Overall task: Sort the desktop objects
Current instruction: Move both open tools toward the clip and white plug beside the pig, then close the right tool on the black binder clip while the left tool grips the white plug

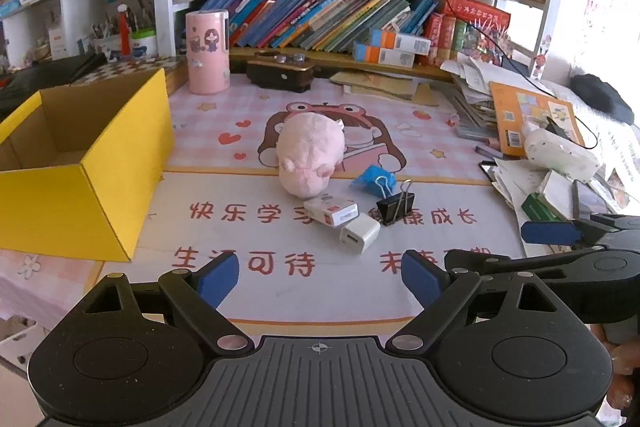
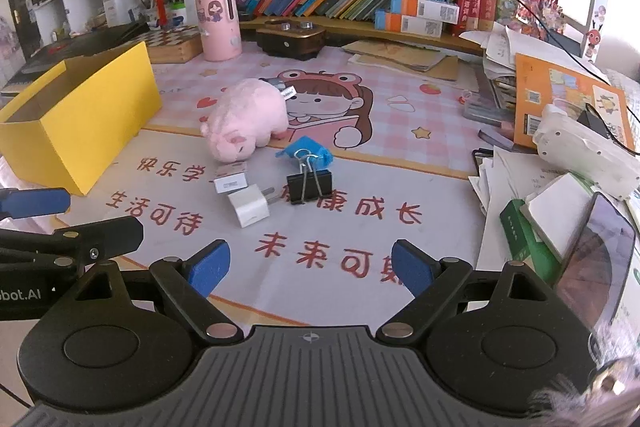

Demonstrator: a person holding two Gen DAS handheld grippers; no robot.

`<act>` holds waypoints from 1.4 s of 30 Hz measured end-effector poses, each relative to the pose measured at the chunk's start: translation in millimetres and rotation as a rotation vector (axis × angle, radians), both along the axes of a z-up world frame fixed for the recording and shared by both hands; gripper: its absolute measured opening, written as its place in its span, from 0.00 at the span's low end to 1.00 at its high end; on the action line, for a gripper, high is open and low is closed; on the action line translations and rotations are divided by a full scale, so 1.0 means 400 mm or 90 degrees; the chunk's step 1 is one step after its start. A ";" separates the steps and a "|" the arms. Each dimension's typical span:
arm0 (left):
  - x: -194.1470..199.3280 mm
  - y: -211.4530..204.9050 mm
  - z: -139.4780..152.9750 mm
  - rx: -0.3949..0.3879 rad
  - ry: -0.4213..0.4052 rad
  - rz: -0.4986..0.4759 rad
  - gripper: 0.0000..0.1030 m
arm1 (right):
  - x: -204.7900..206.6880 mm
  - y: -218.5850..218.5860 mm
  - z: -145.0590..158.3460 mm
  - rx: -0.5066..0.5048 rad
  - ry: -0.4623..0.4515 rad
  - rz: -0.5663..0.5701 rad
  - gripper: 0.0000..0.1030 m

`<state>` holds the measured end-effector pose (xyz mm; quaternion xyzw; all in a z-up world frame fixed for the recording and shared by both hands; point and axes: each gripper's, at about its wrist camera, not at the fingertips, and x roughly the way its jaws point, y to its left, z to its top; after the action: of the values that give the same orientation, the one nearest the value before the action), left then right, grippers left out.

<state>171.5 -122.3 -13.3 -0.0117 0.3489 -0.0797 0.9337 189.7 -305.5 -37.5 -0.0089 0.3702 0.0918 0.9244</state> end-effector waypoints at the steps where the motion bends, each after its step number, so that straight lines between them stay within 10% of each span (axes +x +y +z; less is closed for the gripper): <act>1: 0.003 -0.008 -0.001 0.002 0.001 0.001 0.88 | 0.006 -0.007 -0.001 0.002 0.001 0.002 0.86; 26: 0.062 -0.069 -0.001 0.044 0.019 0.034 0.88 | 0.142 -0.063 -0.037 0.038 0.011 0.028 0.80; 39: 0.063 -0.048 0.005 0.057 0.023 0.070 0.88 | 0.288 0.015 -0.140 -0.005 0.025 0.063 0.63; 42: 0.064 -0.044 0.004 0.055 0.024 0.076 0.88 | 0.298 0.017 -0.154 -0.008 0.034 0.074 0.42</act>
<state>197.0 -139.9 -11.7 0.0067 0.3686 -0.0087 0.9295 309.0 -298.5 -99.0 -0.0335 0.3940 0.1433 0.9073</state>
